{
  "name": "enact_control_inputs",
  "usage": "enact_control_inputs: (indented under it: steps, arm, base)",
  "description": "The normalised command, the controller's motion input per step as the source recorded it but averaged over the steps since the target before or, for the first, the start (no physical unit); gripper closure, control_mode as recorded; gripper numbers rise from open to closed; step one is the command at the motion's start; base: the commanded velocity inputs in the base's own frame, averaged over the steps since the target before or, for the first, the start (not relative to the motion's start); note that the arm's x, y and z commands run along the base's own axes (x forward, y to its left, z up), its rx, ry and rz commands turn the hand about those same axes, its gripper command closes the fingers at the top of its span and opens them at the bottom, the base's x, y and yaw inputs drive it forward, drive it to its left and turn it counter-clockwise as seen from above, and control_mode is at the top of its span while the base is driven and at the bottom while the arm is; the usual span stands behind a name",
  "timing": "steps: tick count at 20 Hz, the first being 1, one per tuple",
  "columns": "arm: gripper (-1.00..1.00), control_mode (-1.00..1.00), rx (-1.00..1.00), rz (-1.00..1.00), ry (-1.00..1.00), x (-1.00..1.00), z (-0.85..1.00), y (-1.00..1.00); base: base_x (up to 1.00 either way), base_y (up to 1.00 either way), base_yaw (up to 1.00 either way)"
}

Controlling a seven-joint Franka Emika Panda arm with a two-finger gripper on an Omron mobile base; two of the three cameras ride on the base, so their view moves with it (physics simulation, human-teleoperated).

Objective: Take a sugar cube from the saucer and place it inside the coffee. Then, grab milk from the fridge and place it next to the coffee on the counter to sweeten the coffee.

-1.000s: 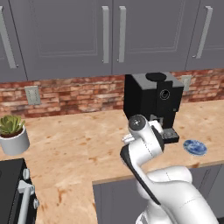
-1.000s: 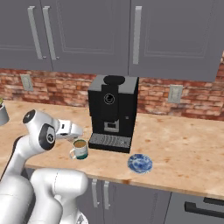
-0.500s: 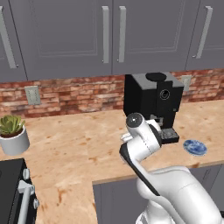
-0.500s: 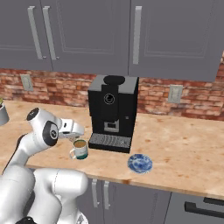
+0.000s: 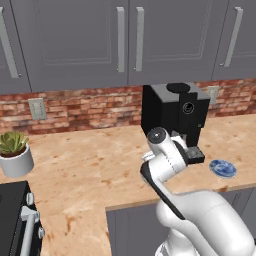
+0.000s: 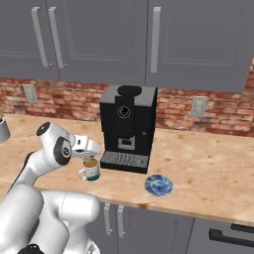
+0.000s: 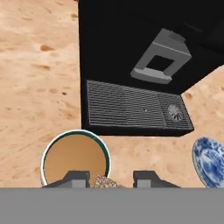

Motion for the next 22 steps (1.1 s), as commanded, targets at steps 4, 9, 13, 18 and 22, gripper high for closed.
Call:
enact_control_inputs:
  steps: [4,9,13,18,22]
  arm:
    - [1.0,-1.0,0.0,0.0,0.01,0.0,-0.23,-0.07]
    - [1.0,-1.0,0.0,0.0,0.02,0.0,-0.29,0.0]
    - [1.0,-1.0,0.0,0.0,0.01,0.0,-0.28,0.0]
    - [1.0,-1.0,0.0,0.0,0.0,0.0,-0.26,0.0]
    - [1.0,-1.0,0.0,0.0,0.0,0.0,-0.24,0.0]
  base:
    - [0.0,0.0,0.0]
    - [0.0,0.0,0.0]
    - [0.0,0.0,0.0]
    - [0.0,0.0,0.0]
    - [0.0,0.0,0.0]
